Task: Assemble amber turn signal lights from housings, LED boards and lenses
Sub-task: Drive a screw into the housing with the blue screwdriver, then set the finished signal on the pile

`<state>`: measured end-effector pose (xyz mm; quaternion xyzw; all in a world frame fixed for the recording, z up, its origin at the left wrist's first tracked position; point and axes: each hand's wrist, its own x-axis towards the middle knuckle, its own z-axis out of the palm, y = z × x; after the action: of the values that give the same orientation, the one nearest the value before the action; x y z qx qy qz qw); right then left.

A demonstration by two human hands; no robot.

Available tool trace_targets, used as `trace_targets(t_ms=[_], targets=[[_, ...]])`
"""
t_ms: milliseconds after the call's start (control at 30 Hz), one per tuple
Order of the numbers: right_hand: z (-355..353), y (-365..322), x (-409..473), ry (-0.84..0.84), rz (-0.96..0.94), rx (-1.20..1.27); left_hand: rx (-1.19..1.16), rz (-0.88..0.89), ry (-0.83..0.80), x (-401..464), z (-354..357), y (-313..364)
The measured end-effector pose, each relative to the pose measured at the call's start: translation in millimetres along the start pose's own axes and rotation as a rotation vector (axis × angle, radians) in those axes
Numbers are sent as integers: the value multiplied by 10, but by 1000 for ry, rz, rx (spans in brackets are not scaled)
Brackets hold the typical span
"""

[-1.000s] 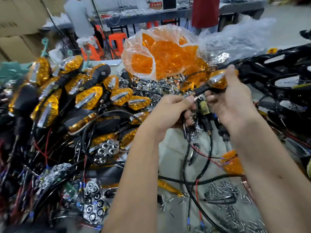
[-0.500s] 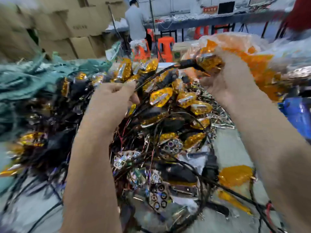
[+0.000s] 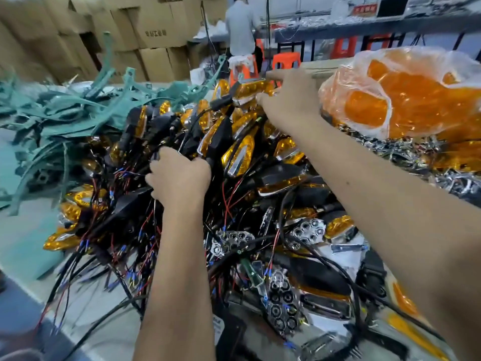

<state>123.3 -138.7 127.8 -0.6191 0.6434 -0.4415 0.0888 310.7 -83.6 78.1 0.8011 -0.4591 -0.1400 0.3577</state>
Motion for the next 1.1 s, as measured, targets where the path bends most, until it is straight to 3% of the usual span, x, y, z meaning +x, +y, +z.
trace_targets(t_ms=[133,200,267,333,467,633,767,900,1033,1100], targets=[[-133,41,-207,79,-54,119,-89,60,218,-234,-100,258],[-248,148,-365,120,-37,229,-210,204,355,-430,-49,417],[-380,349,-566,140,37,334,-431,391,378,-744,133,629],[-511,649,-765,157,126,398,-612,520,229,-1138,380,825],[-930,1339,-1168,181,236,322,-638,580,-188,-1787,1004,996],[-1502,2003,-1439,350,334,-5,-471,555,-490,-2153,1632,967],[-1774,2324,-1372,351,397,-367,-364,579,-627,-2207,1823,1036],[-1700,2456,-1040,162,333,-769,-372,590,-660,-2114,1868,1077],[-1620,2576,-789,-165,351,-826,-419,550,-708,-2103,1883,1047],[-1585,2639,-775,-210,384,-845,-429,541,-717,-2106,1877,1038]])
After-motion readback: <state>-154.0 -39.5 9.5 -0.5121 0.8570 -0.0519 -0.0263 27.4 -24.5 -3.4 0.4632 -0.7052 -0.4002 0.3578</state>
